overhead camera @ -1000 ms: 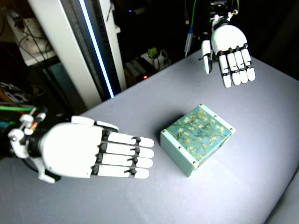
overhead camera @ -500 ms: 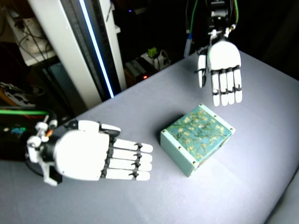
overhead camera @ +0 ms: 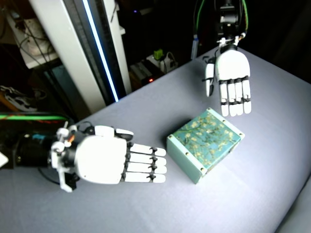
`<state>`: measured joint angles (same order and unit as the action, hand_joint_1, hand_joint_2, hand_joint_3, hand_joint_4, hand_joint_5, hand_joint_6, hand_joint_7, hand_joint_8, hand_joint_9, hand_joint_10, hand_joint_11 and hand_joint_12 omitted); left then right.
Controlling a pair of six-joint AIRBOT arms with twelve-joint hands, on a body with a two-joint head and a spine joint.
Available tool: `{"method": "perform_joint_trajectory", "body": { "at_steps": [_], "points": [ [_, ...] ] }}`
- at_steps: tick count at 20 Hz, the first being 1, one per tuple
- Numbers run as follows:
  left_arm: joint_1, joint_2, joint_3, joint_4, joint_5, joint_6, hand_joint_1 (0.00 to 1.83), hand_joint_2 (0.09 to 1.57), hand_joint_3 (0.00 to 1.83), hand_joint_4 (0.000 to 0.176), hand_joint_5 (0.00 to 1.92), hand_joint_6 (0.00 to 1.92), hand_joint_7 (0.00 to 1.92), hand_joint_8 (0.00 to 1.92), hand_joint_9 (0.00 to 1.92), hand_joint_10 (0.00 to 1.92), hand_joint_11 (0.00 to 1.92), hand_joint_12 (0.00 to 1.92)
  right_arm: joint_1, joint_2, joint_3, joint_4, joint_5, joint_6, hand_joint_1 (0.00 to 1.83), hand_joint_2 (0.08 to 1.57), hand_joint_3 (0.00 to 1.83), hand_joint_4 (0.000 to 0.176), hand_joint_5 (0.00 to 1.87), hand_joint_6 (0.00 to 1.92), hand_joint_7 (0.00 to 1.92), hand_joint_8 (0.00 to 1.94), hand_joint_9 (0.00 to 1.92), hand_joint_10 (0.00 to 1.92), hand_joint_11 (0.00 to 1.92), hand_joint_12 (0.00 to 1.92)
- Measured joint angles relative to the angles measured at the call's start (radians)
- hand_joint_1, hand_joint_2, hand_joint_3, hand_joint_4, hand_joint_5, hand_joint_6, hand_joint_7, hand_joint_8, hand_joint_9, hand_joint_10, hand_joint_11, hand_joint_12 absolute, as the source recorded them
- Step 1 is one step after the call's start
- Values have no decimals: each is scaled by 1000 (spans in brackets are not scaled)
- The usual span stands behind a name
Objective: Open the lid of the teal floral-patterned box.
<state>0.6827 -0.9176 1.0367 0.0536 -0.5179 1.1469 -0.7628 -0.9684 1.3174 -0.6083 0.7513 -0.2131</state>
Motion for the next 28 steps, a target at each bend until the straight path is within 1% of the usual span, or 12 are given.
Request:
{"method": "perform_joint_trajectory", "body": {
  "at_steps": [3,6,11,12,13,15,19,21,24,25,26,28],
  "points": [
    [0,-5,10,11,25,0,0,1543,5,0,24,6,42,6,51,6,66,95,0,-15,11,-18,-12,14,0,1415,4,0,60,0,52,0,2,0,2,1],
    [0,-8,14,10,37,0,0,1532,0,0,17,1,22,0,32,0,38,92,14,-37,17,-34,-16,23,0,1433,11,0,36,0,40,0,4,1,13,5],
    [0,-14,23,2,40,0,0,1490,0,0,0,0,0,0,3,0,15,84,25,-61,38,-58,-27,37,0,1387,0,0,68,11,56,8,0,0,23,10],
    [-1,-15,23,3,39,0,0,1495,0,0,0,0,0,0,0,0,3,78,27,-62,38,-63,-28,40,0,1378,0,0,49,2,11,1,0,0,4,1],
    [-2,-16,22,7,39,0,0,1511,0,0,0,0,0,0,19,8,43,94,31,-65,38,-74,-29,41,0,1365,0,0,47,1,10,3,0,0,12,5],
    [-6,-16,20,15,38,0,0,1505,0,0,0,0,6,3,38,14,58,99,43,-69,37,-84,-30,42,0,1347,0,0,27,0,0,0,0,0,18,8],
    [-7,-16,14,25,33,-4,0,1520,0,0,20,7,22,7,46,12,21,81,43,-72,38,-86,-28,45,0,1311,0,0,8,1,0,0,0,0,22,10],
    [-7,-17,14,25,31,-11,0,1523,1,0,0,0,1,0,25,1,6,73,43,-73,38,-85,-27,49,0,1322,0,0,17,4,8,3,0,0,17,8],
    [-7,-18,11,25,30,-15,0,1521,0,0,0,0,26,10,50,10,22,77,43,-77,40,-80,-24,54,0,1340,0,0,18,3,6,2,0,0,0,0],
    [-7,-18,11,25,30,-15,0,1518,0,0,0,0,4,1,35,3,24,78,43,-79,40,-79,-24,55,0,1338,0,0,25,6,27,10,1,0,22,9],
    [-8,-18,9,24,29,-15,0,1527,3,0,2,1,6,3,34,3,28,80,43,-79,40,-76,-24,56,0,1357,0,0,68,6,68,7,49,6,69,31],
    [-8,-18,9,24,24,-20,0,1538,7,0,25,9,38,13,56,10,41,87,43,-79,40,-63,-18,56,0,1344,0,0,74,4,78,6,48,2,57,26]
  ]
}}
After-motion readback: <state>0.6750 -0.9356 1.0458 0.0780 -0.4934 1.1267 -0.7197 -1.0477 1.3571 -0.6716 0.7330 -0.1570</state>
